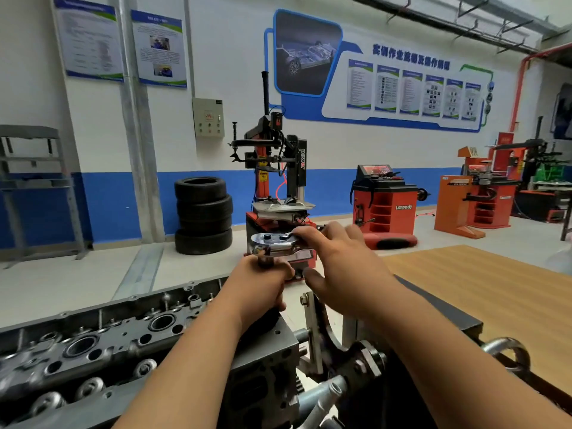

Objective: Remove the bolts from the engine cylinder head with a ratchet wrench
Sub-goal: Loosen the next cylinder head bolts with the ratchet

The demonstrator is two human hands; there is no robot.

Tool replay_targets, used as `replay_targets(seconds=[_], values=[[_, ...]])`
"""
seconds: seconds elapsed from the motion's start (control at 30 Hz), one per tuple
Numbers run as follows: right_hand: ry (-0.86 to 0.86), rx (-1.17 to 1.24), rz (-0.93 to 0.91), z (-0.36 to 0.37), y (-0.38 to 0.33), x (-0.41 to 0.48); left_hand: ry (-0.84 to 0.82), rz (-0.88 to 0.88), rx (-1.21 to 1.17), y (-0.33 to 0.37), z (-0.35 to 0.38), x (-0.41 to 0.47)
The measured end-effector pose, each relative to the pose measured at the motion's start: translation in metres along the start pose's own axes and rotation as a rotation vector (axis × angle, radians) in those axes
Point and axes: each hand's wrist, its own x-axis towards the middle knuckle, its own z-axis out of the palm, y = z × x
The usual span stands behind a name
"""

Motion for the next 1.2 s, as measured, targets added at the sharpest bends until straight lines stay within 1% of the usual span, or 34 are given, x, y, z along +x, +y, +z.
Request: replay_targets(seconds=[0.1,0.13,0.3,0.43,0.57,0.7,0.83,0.9,0.97,1.07,1.2], values=[[-0.118,0.237,-0.064,0.014,0.007,0.039,0.004,0.004,-0.04,0.0,0.001,0.002],[-0.154,0.282,-0.084,0.019,0.006,0.049,0.004,0.003,-0.05,-0.001,0.001,0.003],[-0.237,0.295,-0.121,0.033,-0.01,0.079,0.007,-0.009,-0.051,-0.002,-0.002,0.003],[-0.182,0.308,-0.092,0.032,-0.012,0.067,0.014,-0.018,-0.054,-0.002,-0.003,0.002],[-0.106,0.139,-0.076,0.012,-0.006,0.042,0.031,-0.011,-0.034,-0.002,-0.001,0.001],[-0.015,0.088,-0.042,-0.012,-0.007,0.001,0.06,0.023,0.015,-0.004,-0.001,0.001],[-0.02,0.012,-0.102,-0.038,-0.024,-0.045,0.058,0.005,0.121,-0.005,-0.002,0.003],[-0.047,0.014,-0.16,-0.046,-0.039,-0.066,0.06,0.02,0.178,-0.004,-0.002,0.003],[-0.056,0.015,-0.176,-0.044,-0.048,-0.073,0.047,0.029,0.194,-0.003,-0.001,0.004],[0.018,-0.009,-0.125,-0.034,-0.04,-0.053,0.057,0.023,0.148,-0.004,-0.002,0.003],[0.079,0.136,-0.074,-0.003,-0.007,-0.007,-0.018,0.044,-0.042,-0.004,-0.002,0.0]])
